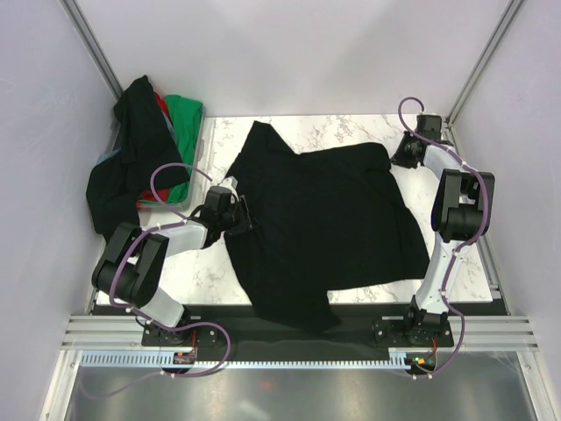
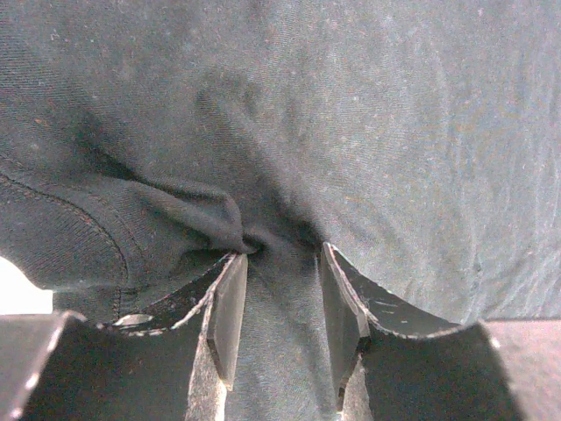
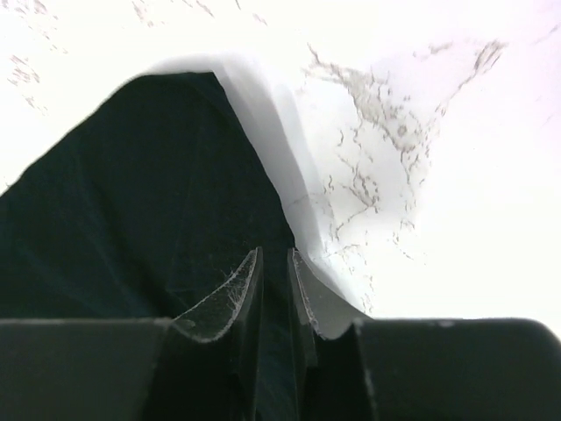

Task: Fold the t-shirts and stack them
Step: Flatten the tshirt out

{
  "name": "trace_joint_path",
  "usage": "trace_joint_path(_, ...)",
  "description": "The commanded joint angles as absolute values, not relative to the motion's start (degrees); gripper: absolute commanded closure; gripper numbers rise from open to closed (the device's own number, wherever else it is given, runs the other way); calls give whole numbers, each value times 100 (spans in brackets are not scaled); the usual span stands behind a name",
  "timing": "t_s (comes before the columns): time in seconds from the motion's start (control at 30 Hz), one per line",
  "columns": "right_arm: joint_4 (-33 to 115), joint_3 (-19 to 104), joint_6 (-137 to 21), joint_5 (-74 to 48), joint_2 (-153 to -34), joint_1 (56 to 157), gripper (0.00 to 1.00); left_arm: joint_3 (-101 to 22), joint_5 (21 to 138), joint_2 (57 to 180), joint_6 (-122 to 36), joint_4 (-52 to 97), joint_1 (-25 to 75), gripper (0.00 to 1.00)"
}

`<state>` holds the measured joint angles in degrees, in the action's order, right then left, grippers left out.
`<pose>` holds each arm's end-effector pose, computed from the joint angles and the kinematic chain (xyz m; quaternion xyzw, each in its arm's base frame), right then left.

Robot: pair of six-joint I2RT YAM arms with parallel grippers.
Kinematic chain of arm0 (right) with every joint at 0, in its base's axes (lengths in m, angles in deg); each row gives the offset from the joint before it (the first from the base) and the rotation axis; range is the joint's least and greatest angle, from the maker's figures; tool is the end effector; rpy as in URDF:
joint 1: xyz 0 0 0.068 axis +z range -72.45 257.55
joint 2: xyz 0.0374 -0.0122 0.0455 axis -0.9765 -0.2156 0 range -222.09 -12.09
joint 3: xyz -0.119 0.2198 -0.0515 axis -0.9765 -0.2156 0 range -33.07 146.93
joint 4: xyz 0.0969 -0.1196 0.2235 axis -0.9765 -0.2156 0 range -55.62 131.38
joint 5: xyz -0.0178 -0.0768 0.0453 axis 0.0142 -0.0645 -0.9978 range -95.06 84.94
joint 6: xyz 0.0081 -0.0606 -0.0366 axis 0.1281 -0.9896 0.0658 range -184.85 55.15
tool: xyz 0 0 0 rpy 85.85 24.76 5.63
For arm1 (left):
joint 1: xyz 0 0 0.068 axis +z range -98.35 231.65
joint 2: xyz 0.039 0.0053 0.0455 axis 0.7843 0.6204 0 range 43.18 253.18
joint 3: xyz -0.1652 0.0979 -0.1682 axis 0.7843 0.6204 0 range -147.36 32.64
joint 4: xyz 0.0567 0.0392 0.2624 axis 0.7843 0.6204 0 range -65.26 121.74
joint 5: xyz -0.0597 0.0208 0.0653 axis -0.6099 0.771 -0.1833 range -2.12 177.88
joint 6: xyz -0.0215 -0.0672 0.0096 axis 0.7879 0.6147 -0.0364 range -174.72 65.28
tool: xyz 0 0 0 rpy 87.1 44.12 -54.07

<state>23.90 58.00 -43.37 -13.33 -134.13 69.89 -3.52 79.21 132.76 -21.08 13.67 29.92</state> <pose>0.4846 -0.0567 0.1430 0.2098 0.9090 0.1094 0.3432 0.2904 -0.1253 0.1011 -0.0642 0.9104 -0.2485 0.3246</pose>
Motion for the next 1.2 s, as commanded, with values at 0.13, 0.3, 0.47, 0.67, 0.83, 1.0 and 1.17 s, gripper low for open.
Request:
trace_joint_path(0.13,2169,6168,-4525,-1288,-13109,7017,80,-207,8032,13379,-2018,1727,2977,53)
trace_joint_path(0.3,2160,6054,-4534,-1350,-13110,7017,57,-207,8032,13370,-2036,1718,2968,53)
trace_joint_path(0.47,2230,5904,-4534,-1446,-13127,7043,53,-216,8041,13379,-2036,1718,2968,53)
trace_joint_path(0.67,2230,5869,-4542,-1534,-13224,7113,57,-207,8058,13379,-2027,1710,2977,54)
trace_joint_path(0.83,2204,5816,-4560,-1447,-13294,7131,60,-207,8050,13371,-2036,1718,2968,54)
trace_joint_path(1.0,2195,5799,-4604,-1315,-13338,7131,60,-207,8058,13370,-2036,1710,2968,54)
trace_joint_path(1.17,2186,5816,-4648,-1183,-13347,7131,57,-207,8059,13370,-2036,1718,2968,54)
